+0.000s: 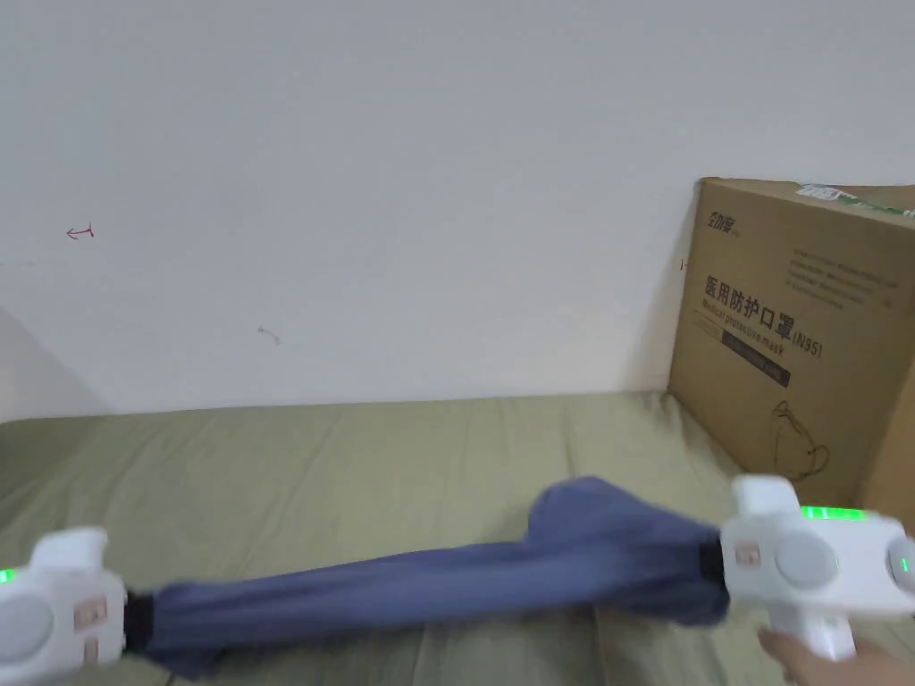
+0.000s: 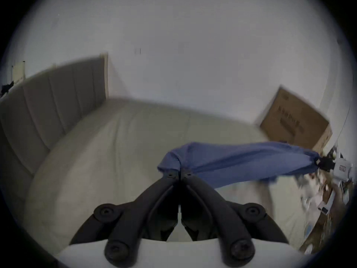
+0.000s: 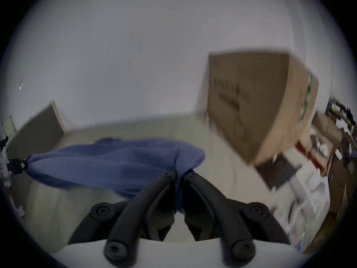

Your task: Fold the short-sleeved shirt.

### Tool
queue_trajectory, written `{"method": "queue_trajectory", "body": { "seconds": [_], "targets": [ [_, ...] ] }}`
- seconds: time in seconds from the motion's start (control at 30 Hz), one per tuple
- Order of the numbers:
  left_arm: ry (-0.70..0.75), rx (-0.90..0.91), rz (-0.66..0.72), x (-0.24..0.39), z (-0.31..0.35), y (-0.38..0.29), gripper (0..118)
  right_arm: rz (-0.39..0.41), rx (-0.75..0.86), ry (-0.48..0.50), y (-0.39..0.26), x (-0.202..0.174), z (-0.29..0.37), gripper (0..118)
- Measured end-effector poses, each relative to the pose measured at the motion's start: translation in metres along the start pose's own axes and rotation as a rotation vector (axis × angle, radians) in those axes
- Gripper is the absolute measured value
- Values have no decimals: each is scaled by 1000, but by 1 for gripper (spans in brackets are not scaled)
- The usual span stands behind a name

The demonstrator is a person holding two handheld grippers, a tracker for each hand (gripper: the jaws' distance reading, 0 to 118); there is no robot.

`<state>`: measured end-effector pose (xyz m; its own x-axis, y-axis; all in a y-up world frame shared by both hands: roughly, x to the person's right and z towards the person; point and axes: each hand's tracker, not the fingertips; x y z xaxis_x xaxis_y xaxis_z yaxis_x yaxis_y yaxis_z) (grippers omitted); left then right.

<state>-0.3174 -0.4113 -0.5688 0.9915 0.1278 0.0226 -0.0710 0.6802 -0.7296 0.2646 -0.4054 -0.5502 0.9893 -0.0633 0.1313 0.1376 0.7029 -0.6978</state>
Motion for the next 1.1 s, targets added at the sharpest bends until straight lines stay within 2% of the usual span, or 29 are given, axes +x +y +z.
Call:
{"method": "queue_trajectory", "body": {
  "seconds": [0.07,0.17,0.2,0.27,0.33,0.43,0.6,0.7,0.87,0.9,0.93,0.97,1.0,1.03,1.07,1.1],
  "targets": [
    [-3,-108,-27,-6,-6,-41,0,-13,-96,19,-46,20,-13,5],
    [-34,-182,-7,-28,-1,-91,0,-6,-213,55,-107,38,1,5],
    [-58,-192,2,-34,7,-105,0,-8,-211,82,-121,44,11,5],
    [-48,-217,-14,-41,28,-131,0,10,-209,70,-145,55,33,5],
    [-83,-281,-22,-50,46,-156,0,-18,-235,124,-173,65,65,5],
    [-114,-311,-40,-51,80,-186,0,-15,-254,132,-206,74,103,5],
    [-168,-355,13,-54,121,-206,0,24,-307,137,-237,75,144,5],
    [-157,-319,-7,-51,140,-210,0,-9,-301,140,-245,74,158,5],
    [-207,-277,32,-51,158,-211,0,-71,-270,156,-243,73,171,6],
    [-210,-254,28,-49,162,-210,2,-79,-265,158,-241,72,173,11],
    [-202,-223,17,-48,166,-209,8,-91,-258,163,-239,70,176,24],
    [-208,-205,9,-46,169,-207,21,-101,-244,172,-237,70,178,48],
    [-234,-196,8,-45,173,-205,52,-110,-218,177,-234,67,182,86],
    [-238,-170,10,-43,177,-203,76,-115,-181,181,-229,63,188,105],
    [-247,-146,15,-40,181,-201,92,-116,-147,189,-224,59,193,114],
    [-250,-117,18,-37,185,-195,104,-112,-122,196,-217,56,198,116]
  ]
}}
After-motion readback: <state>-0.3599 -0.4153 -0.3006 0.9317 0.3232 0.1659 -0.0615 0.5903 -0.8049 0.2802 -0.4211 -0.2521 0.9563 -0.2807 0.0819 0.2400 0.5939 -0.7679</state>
